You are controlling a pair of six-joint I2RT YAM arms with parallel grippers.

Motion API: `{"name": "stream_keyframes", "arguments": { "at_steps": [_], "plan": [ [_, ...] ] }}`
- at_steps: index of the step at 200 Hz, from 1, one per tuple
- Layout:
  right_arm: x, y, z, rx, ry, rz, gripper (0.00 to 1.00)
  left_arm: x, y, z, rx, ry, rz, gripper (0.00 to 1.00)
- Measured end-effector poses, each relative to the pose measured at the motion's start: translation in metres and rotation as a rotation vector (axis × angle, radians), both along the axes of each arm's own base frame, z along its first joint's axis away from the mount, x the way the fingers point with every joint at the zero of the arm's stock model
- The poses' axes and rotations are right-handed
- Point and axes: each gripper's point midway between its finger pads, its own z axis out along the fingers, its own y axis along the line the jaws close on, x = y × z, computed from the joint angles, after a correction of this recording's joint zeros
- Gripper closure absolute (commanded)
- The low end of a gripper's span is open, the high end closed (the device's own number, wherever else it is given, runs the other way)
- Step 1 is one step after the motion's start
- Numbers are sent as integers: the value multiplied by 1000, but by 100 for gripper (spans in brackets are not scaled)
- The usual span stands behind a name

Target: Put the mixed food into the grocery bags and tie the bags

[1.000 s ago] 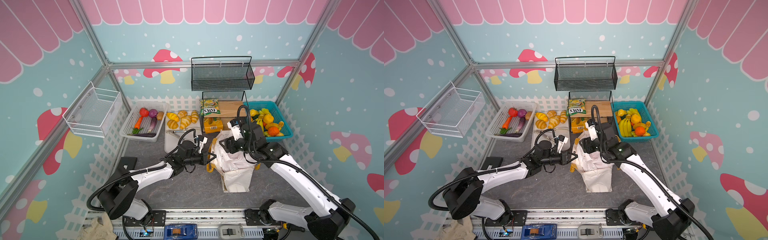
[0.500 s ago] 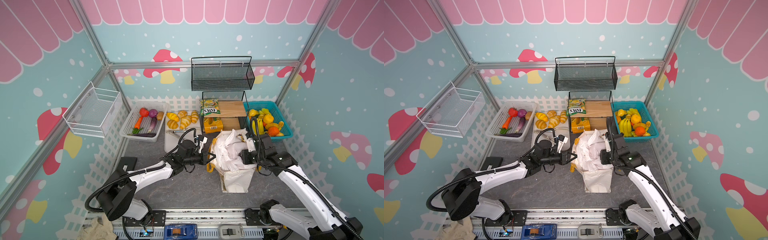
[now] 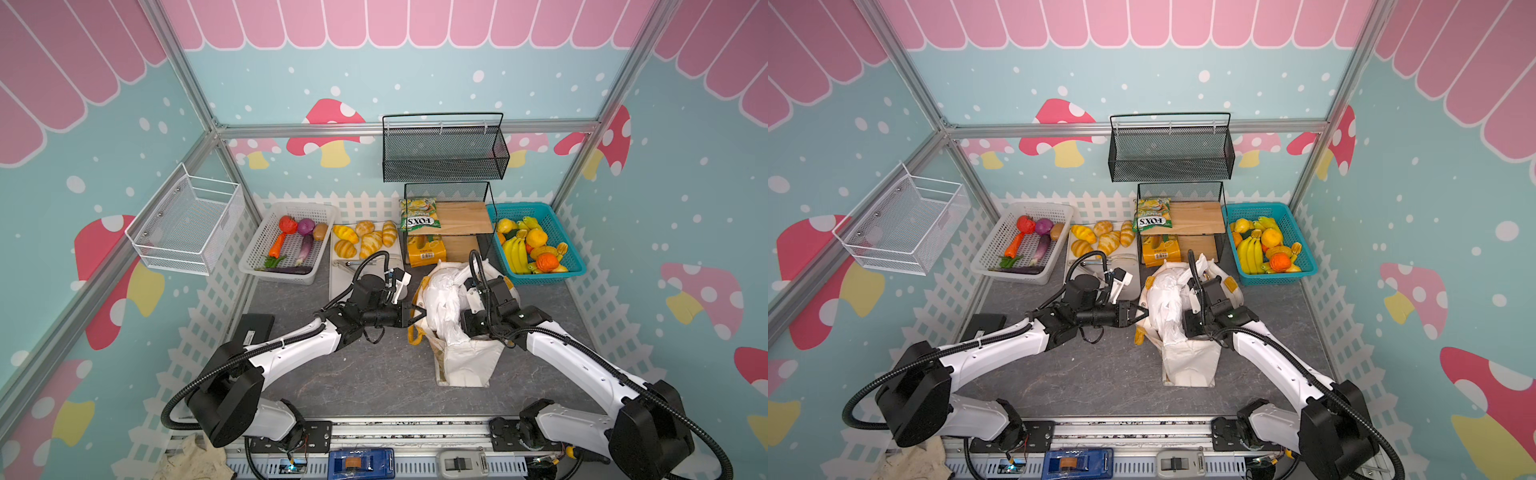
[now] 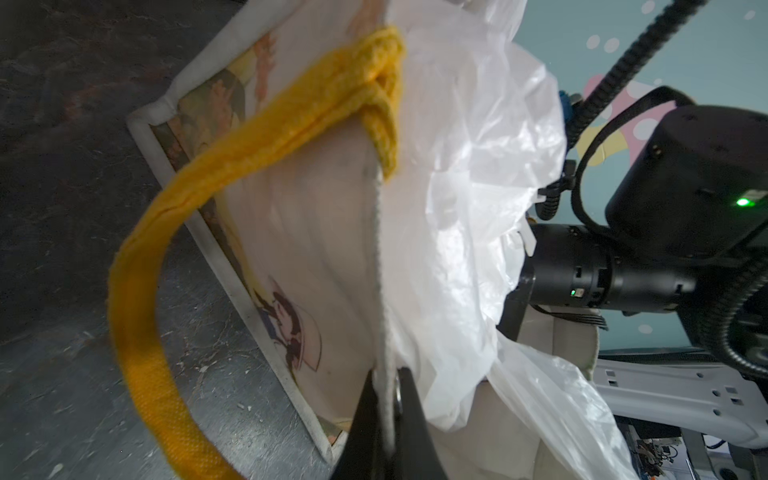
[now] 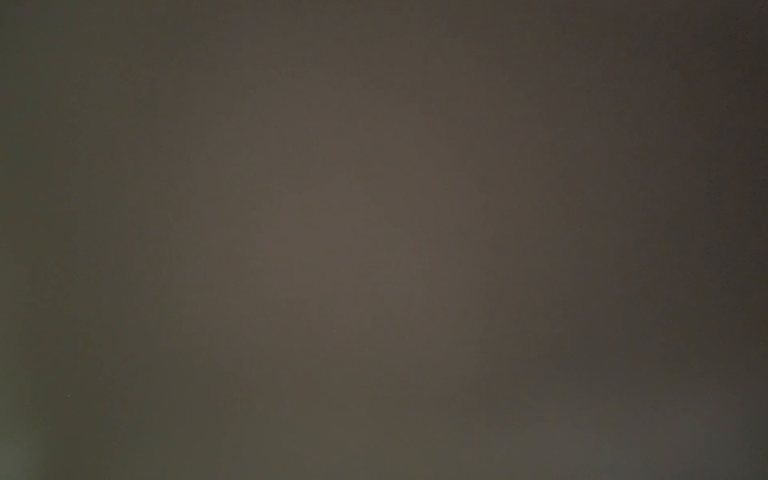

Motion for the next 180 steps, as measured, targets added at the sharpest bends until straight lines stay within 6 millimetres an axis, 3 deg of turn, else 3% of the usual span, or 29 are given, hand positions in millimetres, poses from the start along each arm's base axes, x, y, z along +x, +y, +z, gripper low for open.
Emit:
{"name": "stream_keyframes", "arguments": {
  "at_steps": [21,41,59,88,111,137,161,180],
  "plan": [
    [0,4,1,-2,-10,12,57,1,8,4,0,4,5,100],
    [-3,4,18,8,-44,30,46,-1,18,7,7,8,6,100],
    [-4,7,55,56,-127,57,43,-3,27,11,15,6,10,100],
    [2,20,140,172,-331,109,43,-4,43,9,24,12,29,100],
    [7,36,172,221,-410,162,45,-7,53,4,40,21,39,100],
    [24,58,158,213,-377,206,49,-10,61,2,49,27,48,100],
    [43,68,116,149,-291,206,52,-11,66,1,55,26,52,100],
    [47,68,84,108,-228,205,55,-12,66,0,57,23,52,100]
  ]
}}
